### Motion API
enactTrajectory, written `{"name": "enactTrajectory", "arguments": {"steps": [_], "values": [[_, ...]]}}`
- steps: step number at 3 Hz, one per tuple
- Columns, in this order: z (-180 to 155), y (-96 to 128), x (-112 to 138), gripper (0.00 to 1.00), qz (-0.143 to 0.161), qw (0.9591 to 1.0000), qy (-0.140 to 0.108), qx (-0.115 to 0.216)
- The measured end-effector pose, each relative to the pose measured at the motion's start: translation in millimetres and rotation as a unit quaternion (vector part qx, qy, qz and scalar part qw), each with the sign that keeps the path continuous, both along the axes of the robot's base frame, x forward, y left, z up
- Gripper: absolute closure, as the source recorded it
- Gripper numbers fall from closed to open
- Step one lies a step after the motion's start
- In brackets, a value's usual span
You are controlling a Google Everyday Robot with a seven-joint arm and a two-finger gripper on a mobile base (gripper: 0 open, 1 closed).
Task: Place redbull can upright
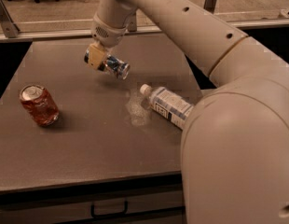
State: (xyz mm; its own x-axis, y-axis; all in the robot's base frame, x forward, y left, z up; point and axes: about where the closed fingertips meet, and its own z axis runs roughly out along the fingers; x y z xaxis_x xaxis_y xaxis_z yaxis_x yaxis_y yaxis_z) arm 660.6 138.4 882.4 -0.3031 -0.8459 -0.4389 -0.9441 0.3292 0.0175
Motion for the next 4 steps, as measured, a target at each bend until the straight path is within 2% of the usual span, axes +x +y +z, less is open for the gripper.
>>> {"name": "enactTrajectory", "arguments": {"steps": [1, 2, 4], "values": [[44, 17, -5, 1.00, 0.051, 0.9963, -0.017, 0.067], [43, 17, -5, 1.00, 0.050, 0.9964, -0.017, 0.066], [31, 11, -18, 1.00, 0.069, 0.9920, 0.002, 0.105]]}}
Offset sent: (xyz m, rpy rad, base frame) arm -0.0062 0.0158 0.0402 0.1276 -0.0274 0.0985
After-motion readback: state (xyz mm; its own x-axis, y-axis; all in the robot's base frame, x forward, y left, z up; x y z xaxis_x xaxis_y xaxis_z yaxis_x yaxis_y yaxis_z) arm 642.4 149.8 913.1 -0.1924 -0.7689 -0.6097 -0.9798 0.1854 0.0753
